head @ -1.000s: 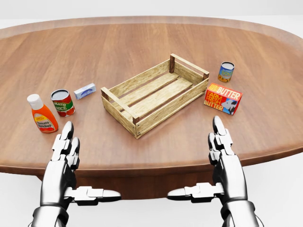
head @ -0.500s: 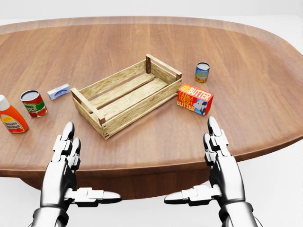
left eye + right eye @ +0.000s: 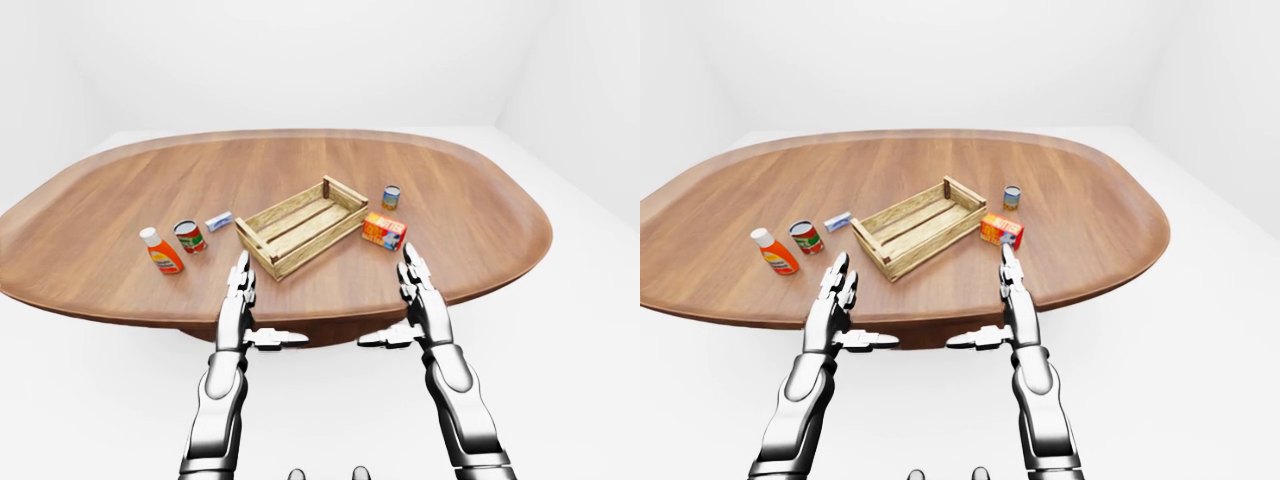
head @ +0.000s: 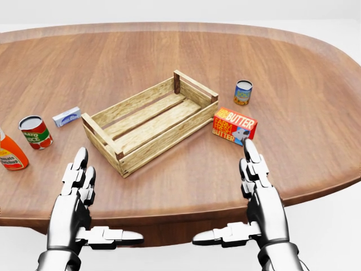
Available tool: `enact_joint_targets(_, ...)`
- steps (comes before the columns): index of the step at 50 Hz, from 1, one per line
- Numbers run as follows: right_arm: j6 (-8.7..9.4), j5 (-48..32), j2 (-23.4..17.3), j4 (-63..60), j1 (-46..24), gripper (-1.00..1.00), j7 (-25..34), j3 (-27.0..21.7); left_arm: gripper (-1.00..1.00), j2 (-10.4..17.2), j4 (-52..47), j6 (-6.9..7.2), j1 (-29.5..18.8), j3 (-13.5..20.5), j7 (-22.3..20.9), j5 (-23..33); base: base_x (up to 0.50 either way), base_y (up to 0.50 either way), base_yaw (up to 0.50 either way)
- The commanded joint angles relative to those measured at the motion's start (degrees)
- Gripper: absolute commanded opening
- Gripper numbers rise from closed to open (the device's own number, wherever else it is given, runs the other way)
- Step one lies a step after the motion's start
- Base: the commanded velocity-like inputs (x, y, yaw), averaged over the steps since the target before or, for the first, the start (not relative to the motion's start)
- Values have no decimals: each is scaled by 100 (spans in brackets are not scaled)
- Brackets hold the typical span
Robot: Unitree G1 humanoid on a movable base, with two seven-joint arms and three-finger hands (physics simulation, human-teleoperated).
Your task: Pick up the butter and put it in the tray.
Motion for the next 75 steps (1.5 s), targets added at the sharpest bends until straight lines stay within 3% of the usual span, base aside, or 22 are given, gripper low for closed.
enact_joint_targets(1, -42, -58, 4, -54, 16, 100, 25, 52, 100, 0, -4, -10, -2, 0, -5, -6, 50, 0, 0)
enact_joint_targets(10, 14, -69, 12, -224, 53, 100, 19, 65, 100, -6, 7, -26, 24, -9, -11, -13, 50, 0, 0)
enact_joint_targets(22, -61, -83, 11, -214, 73, 100, 20, 71, 100, -8, 123, -92, 3, -3, -2, -16, 50, 0, 0)
enact_joint_targets(34, -113, -149, 7, -225, 85, 99, 15, 99, 100, -6, 80, -62, 23, -2, -3, -29, 50, 0, 0)
enact_joint_targets(75, -254, -193, 22, -218, 124, 99, 35, 169, 100, -12, 137, -147, 73, -9, -33, -61, 50, 1, 0)
